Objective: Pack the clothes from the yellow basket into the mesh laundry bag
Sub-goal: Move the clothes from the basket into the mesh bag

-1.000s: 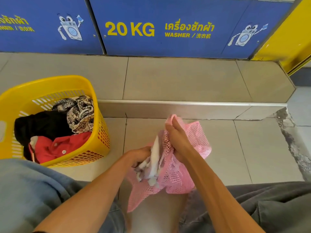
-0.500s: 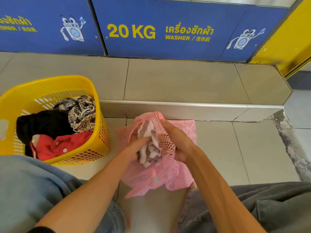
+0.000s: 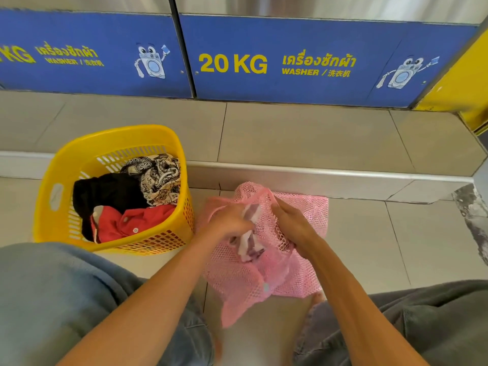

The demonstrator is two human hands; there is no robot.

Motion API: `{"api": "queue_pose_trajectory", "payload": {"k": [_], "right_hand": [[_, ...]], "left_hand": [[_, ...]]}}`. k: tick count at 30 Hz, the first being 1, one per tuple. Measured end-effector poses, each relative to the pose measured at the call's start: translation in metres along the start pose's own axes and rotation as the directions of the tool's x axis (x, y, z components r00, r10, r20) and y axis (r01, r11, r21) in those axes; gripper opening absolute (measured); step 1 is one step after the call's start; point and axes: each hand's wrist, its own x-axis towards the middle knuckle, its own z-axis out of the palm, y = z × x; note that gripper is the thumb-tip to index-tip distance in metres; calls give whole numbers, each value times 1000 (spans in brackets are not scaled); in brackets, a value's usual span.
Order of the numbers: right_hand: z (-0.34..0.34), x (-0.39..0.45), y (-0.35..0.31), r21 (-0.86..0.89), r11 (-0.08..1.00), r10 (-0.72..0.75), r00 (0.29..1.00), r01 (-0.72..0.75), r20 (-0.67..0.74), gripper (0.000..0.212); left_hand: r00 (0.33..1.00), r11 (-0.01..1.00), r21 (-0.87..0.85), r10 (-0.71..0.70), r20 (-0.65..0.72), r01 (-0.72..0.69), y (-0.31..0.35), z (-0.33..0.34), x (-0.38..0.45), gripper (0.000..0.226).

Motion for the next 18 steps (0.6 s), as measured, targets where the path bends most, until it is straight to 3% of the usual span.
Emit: {"api": "queue_pose_trajectory", "payload": {"k": [2, 4, 7, 9, 10, 12, 14, 16, 18], "right_hand": [[11, 0, -5, -11, 1000, -18, 999, 18, 29, 45], [17, -1, -10, 11, 1000, -19, 999, 18, 45, 46], [23, -2, -18, 84, 996, 4, 999, -7, 42, 44], [26, -3, -22, 138, 990, 28, 998, -35, 53, 44], [27, -4, -24, 170, 984, 42, 997, -52, 61, 43], [29, -7, -26, 214, 974, 61, 996, -74, 69, 40], [30, -9, -27, 221, 972, 66, 995, -80, 73, 39], [31, -9, -26, 225, 970, 71, 995, -87, 77, 40], [31, -7, -26, 223, 970, 76, 993, -94, 86, 41]], "left_hand": [[994, 991, -83, 100, -53, -104, 13, -29, -14, 41], [946, 958, -161, 192, -261, -238, 20, -61, -30, 29], [748, 896, -168, 226, -624, -410, 15, -103, -52, 20], [644, 912, -151, 146, -751, -382, -2, -124, -56, 19], [634, 936, -157, 84, -769, -315, -14, -133, -55, 24], [697, 980, -183, -75, -713, -81, -42, -142, -45, 41], [787, 972, -173, -232, -572, 160, -66, -142, -32, 60], [853, 956, -143, -292, -433, 255, -81, -133, -21, 80], [893, 956, -133, -291, -344, 261, -92, -120, -12, 101]]}}
